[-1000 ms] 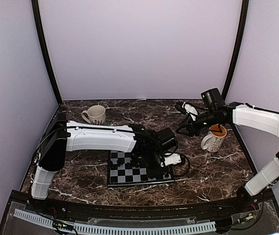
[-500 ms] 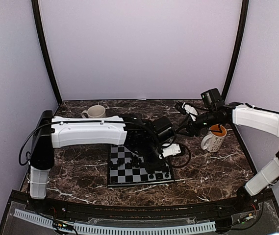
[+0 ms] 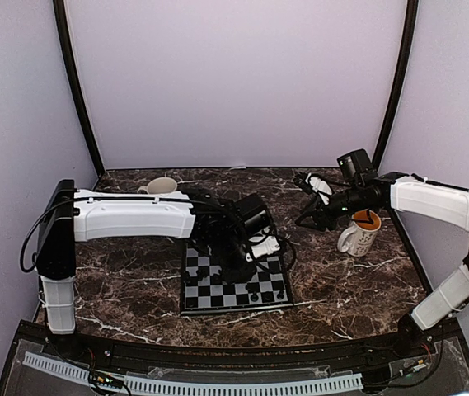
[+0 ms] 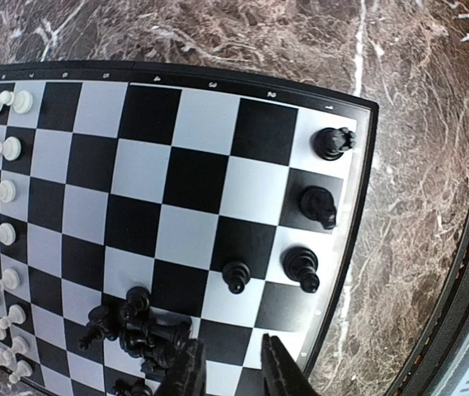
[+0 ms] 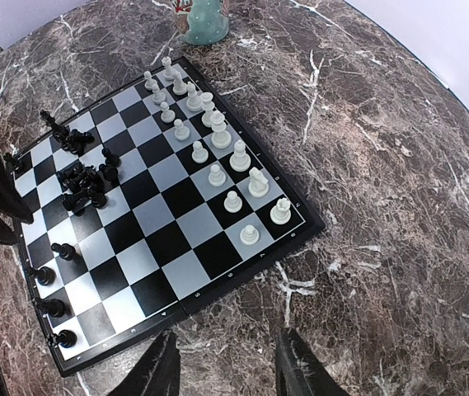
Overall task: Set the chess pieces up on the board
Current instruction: Pick up the pawn from the chessboard.
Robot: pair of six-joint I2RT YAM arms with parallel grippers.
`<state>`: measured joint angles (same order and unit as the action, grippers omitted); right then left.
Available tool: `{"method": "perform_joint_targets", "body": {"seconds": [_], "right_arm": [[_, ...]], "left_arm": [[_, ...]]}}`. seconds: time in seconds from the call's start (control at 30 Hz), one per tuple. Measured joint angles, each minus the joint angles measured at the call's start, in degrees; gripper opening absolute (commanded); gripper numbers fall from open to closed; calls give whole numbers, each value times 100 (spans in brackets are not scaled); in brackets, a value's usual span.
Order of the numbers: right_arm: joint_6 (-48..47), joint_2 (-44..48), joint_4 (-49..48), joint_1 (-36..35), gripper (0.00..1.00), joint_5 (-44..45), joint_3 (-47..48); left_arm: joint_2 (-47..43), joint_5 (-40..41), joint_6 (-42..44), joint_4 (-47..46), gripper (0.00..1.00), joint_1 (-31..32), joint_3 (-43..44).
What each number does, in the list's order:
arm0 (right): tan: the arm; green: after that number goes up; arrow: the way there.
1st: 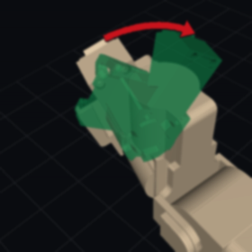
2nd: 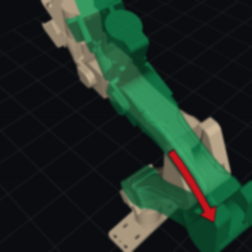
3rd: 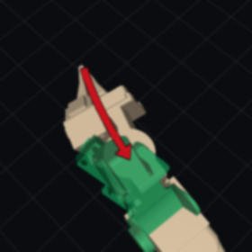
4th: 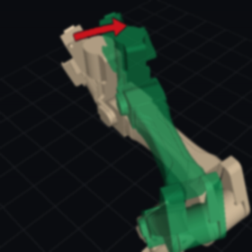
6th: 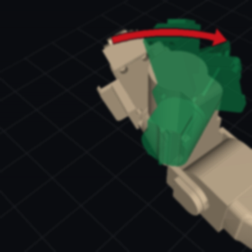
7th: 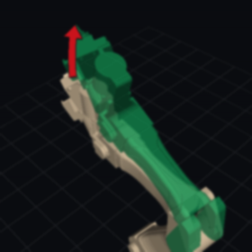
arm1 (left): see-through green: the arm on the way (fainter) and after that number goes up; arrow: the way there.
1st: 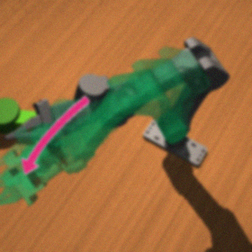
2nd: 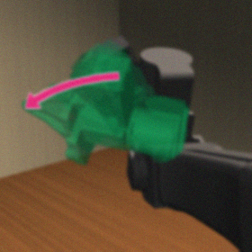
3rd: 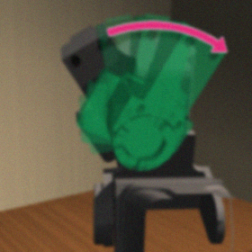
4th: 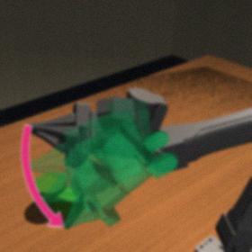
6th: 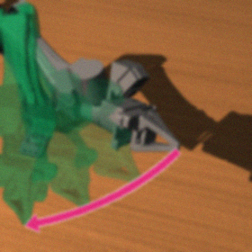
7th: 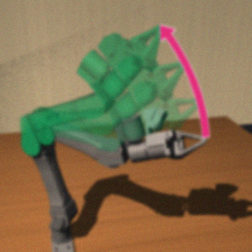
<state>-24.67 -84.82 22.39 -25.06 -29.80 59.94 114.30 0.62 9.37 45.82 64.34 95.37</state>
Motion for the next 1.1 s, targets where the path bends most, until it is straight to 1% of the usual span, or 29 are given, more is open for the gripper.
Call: {"method": "perform_joint_targets", "body": {"seconds": [0.1, 0.33, 0.5, 0.77, 0.97, 1.1], "right_arm": [[-13, -4, 4, 0, 40, 0, 0], [-15, -13, 15, 0, 40, 2, 0], [-22, -15, 33, 0, 40, 2, 0], [-35, -24, 35, 0, 40, 2, 0], [-37, -48, 37, 0, 40, 2, 0], [-42, -50, 39, 0, 40, 2, 0]], "left_arm": [[4, -42, -37, -87, 29, -87, -57], [144, -299, -59, -442, 30, -149, -142], [358, -459, -59, -603, 28, -151, -149], [612, -476, -57, -660, 24, -184, -149], [614, -472, -57, -654, 16, -212, -149], [614, -474, -57, -654, 16, -221, -149]]}}
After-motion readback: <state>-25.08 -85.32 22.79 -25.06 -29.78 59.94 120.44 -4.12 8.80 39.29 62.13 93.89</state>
